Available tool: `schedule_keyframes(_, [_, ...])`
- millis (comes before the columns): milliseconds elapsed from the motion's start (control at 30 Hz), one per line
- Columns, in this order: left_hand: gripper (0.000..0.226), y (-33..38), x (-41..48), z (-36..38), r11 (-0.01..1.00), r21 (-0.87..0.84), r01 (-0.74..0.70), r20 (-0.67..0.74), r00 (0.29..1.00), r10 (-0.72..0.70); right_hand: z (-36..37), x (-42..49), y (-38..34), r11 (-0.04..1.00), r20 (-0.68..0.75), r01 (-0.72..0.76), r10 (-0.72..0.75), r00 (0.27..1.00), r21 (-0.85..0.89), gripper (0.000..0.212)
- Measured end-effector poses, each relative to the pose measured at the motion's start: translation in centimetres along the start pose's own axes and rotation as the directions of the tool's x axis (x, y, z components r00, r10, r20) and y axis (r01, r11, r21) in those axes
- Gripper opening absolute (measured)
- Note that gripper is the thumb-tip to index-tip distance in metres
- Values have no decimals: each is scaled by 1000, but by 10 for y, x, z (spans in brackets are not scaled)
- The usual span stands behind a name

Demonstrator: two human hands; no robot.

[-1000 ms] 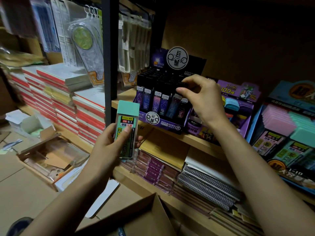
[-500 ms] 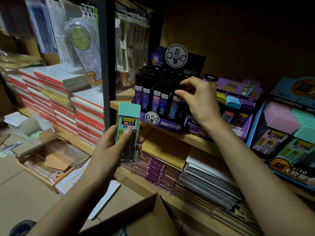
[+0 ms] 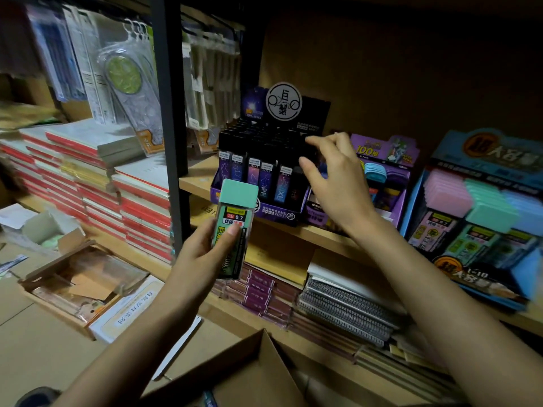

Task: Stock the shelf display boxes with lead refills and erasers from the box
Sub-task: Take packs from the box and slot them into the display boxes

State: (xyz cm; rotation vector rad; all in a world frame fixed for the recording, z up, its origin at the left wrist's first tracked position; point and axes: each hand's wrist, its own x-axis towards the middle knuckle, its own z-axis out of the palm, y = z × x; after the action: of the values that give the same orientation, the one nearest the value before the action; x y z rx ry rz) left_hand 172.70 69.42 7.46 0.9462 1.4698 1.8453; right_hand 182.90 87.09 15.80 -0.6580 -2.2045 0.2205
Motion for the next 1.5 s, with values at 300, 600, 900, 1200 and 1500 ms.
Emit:
schedule_keyframes(300, [24, -4, -34, 62, 999, 27, 31, 265, 964, -37, -48, -100, -7, 745, 414, -418, 207, 886, 521, 7])
schedule_keyframes(600, [54, -2, 3, 154, 915, 329, -233, 298, 945, 134, -162, -104, 71, 747, -108, -240, 384, 917, 619, 14])
schedule_keyframes(900, [45, -37, 47, 211, 695, 558, -454, 424, 876, 232, -198, -117, 138, 897, -142, -296, 357, 923, 329, 13])
schedule_keyframes(1200, [42, -42, 46, 226, 703, 603, -377, 297, 924, 241, -184, -116, 135, 940, -59, -250, 270, 961, 230, 19])
schedule_keyframes(1500, [42, -41, 45, 225, 697, 621, -358, 317, 928, 194, -170, -112, 134, 971, -195, -237, 235, 952, 14, 18])
